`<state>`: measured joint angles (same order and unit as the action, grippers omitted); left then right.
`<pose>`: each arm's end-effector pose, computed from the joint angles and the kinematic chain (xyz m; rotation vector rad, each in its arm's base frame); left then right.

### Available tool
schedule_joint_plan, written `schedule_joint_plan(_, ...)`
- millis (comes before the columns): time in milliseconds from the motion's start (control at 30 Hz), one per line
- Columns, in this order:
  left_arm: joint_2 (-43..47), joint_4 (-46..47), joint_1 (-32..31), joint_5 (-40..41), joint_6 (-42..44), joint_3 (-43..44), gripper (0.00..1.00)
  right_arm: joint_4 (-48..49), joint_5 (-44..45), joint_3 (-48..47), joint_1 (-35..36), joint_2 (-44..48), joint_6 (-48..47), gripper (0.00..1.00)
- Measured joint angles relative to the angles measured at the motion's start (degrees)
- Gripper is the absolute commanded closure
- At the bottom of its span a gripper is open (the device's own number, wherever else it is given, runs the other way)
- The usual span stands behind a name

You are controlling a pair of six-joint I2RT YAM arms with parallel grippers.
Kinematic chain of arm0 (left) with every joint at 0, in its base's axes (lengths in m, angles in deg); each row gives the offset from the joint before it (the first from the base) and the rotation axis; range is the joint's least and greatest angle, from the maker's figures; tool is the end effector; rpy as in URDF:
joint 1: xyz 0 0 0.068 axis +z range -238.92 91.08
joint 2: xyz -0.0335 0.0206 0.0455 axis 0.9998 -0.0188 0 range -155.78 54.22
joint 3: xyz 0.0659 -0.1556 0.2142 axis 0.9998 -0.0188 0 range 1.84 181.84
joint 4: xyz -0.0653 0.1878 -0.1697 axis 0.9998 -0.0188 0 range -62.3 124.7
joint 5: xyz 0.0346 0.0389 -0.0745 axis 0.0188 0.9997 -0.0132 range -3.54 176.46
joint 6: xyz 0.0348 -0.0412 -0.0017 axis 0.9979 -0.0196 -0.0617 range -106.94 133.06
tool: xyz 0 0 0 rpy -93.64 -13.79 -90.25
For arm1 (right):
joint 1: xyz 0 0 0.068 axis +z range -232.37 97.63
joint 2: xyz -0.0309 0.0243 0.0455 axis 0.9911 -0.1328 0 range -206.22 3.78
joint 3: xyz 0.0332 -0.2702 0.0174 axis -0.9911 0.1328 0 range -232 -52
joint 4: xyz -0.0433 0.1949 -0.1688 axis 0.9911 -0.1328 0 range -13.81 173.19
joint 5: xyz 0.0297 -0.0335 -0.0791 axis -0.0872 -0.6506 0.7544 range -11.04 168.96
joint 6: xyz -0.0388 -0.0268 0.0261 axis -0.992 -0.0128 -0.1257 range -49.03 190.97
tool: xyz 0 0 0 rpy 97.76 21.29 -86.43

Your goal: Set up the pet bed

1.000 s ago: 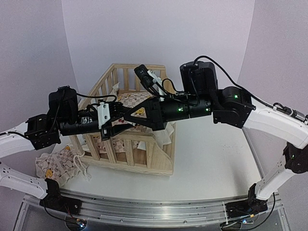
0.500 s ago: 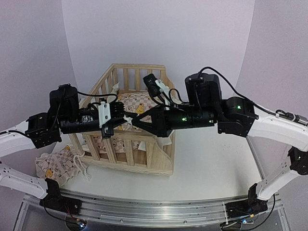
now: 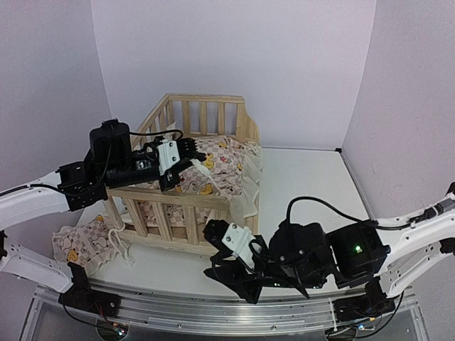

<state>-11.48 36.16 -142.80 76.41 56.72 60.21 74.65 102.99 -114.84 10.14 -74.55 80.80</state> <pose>0.1545 -0.2221 0.3713 1.3466 1.0033 -0.2813 0.0006 0.3163 0.3211 -1.1195 1.6931 0.7481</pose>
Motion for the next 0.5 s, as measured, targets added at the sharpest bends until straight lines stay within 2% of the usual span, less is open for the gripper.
schedule_joint_plan(133, -0.6, 0.1, 0.9, 0.2, -0.1, 1.5, 1.0, -0.3, 2.3, 1.5, -5.0, 0.2, 3.3, 0.56)
schedule_joint_plan(267, -0.6, 0.6, 0.8, 0.2, 0.0, 3.1, 1.0, -7.1, -1.1, -3.3, -19.1, 1.2, 10.0, 0.45)
schedule_joint_plan(400, -0.9, 1.8, 0.8, 0.2, 0.2, 3.2, 1.0, -16.2, -16.4, -7.5, -30.9, 1.4, 15.0, 0.4)
schedule_joint_plan(467, -1.2, 2.1, 1.0, 0.2, 0.4, 3.2, 1.0, -18.5, -22.0, -8.5, -36.9, 1.0, 16.1, 0.32)
schedule_joint_plan(500, -1.4, 2.1, 1.1, 0.3, 0.5, 3.2, 1.0, -19.6, -24.6, -9.5, -40.2, 0.2, 16.3, 0.32)
